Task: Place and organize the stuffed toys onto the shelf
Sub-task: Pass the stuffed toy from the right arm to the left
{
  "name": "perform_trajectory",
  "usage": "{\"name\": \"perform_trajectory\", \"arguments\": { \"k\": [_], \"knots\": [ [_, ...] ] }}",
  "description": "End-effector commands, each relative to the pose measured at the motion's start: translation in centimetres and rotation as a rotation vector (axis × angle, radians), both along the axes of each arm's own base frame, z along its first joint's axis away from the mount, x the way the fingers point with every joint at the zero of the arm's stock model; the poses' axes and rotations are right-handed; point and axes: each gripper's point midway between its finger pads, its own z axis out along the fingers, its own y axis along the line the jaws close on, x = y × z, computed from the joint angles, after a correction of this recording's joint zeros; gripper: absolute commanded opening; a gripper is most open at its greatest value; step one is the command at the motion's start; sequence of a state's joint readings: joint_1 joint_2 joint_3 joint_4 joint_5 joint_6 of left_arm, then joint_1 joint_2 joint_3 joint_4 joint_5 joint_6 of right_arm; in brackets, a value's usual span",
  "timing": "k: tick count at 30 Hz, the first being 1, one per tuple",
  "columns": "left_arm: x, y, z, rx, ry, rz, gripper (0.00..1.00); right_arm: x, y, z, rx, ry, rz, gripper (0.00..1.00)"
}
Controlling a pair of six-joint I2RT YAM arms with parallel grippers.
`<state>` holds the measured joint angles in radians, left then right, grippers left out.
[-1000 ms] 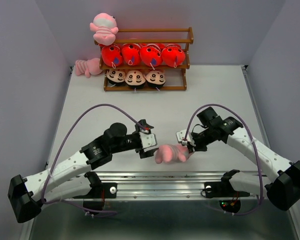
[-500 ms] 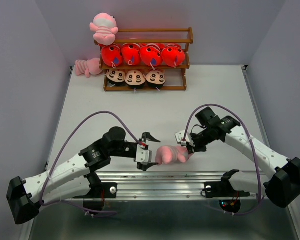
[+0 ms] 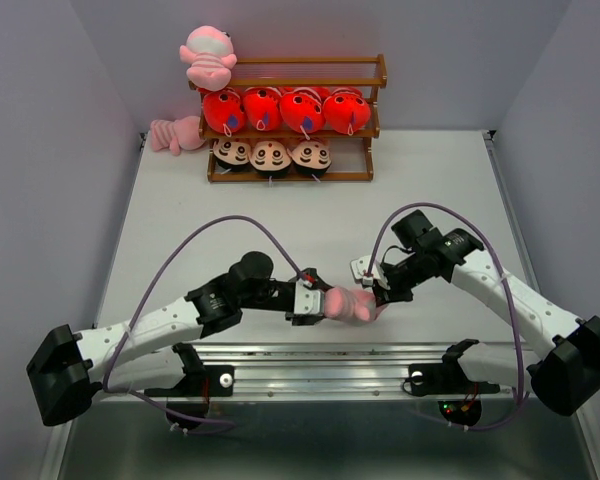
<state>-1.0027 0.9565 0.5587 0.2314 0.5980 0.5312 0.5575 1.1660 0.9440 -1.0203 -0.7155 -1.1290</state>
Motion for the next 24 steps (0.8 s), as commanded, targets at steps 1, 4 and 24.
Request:
{"name": "perform_trajectory", "arguments": {
  "k": [1, 4, 24],
  "knots": [
    [0.6, -1.5, 1.9, -0.042, 0.001, 0.008, 0.58, -0.1, 2.1, 2.8, 0.132, -0.015, 0.032, 0.04],
    [0.5, -1.8, 1.8, -0.039, 0.025, 0.002, 0.15, -0.1, 2.2, 2.6, 0.142, -0.016, 0.025, 0.07],
    [9.2, 7.7, 2.8, -0.262, 0.488, 0.844, 0.0, 15.5, -4.4, 8.8, 0.294, -0.426, -1.029, 1.0]
  ]
}}
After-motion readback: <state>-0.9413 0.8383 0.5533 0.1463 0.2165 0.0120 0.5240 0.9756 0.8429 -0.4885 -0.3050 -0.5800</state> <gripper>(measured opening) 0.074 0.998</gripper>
